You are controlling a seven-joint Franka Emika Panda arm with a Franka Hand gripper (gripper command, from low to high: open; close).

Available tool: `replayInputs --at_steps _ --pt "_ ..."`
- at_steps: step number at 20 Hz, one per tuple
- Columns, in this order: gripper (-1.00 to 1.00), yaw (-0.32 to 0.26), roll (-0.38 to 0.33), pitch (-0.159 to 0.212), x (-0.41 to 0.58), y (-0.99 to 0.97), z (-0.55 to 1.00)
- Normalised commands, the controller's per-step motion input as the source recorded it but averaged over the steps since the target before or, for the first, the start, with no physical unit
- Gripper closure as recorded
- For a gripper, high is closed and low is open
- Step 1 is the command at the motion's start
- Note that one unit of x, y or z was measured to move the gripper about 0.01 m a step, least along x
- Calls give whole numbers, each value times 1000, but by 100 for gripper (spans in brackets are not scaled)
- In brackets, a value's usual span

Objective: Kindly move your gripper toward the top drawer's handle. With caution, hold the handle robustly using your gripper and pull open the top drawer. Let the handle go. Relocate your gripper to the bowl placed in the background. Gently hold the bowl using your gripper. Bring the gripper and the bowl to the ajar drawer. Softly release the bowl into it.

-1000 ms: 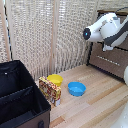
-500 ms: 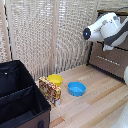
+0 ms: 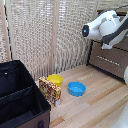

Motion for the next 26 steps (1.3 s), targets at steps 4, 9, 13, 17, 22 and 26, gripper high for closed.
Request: replayInputs --at_steps 4,9,13,17,22,26 --pt "100 -69 226 110 464 639 -21" --pt "100 -76 206 92 414 643 14" --pt "100 -70 36 26 188 884 -56" --pt "100 -111 -31 5 39 876 -17" --pt "100 -103 -32 0 22 856 0" --pt "-100 -35 -69 0 24 406 0"
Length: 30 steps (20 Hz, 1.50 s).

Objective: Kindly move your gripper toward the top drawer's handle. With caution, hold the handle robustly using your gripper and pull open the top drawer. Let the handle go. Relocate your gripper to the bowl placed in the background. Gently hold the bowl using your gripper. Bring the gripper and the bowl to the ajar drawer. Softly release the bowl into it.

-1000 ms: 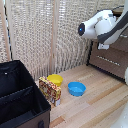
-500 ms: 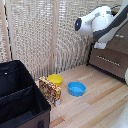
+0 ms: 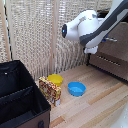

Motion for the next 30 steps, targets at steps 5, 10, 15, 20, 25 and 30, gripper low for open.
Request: replayInputs --at_steps 5,10,15,20,25,30 --pt "-100 0 -6 2 91 88 -3" --pt "-100 0 71 0 222 165 0" --pt "-100 -2 96 15 187 249 0" --pt "-100 -11 109 24 178 461 15" --pt "-100 -72 328 0 247 482 54" --pt "-100 -121 375 0 218 347 0"
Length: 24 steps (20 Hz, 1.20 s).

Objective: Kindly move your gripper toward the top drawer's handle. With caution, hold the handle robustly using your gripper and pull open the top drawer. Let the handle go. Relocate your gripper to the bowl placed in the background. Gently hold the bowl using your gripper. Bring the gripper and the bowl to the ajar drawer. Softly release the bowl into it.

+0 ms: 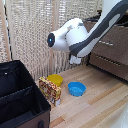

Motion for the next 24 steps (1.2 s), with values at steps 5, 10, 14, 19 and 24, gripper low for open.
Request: replayInputs --at_steps 5,10,14,19,24 --pt "-100 -201 375 0 156 149 0" --pt "-100 -207 373 -8 146 134 0" --pt "-100 -208 370 -14 150 131 0" --pt "-100 -203 355 -24 182 118 0" --pt "-100 -149 297 -30 439 74 -16"
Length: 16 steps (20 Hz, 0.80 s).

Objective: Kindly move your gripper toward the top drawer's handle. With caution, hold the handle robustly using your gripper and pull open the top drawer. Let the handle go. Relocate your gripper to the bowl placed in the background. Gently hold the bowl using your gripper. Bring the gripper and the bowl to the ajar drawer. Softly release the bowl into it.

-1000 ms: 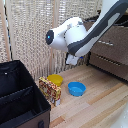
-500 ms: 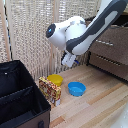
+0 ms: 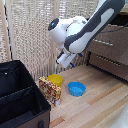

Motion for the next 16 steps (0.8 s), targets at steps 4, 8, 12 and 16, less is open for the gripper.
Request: replayInputs --at_steps 4,8,12,16 --pt "-100 -115 257 -2 618 61 -21" --pt "-100 -105 245 0 672 59 -16" --pt "-100 -130 199 0 633 53 0" --pt "-100 -192 96 0 516 31 104"
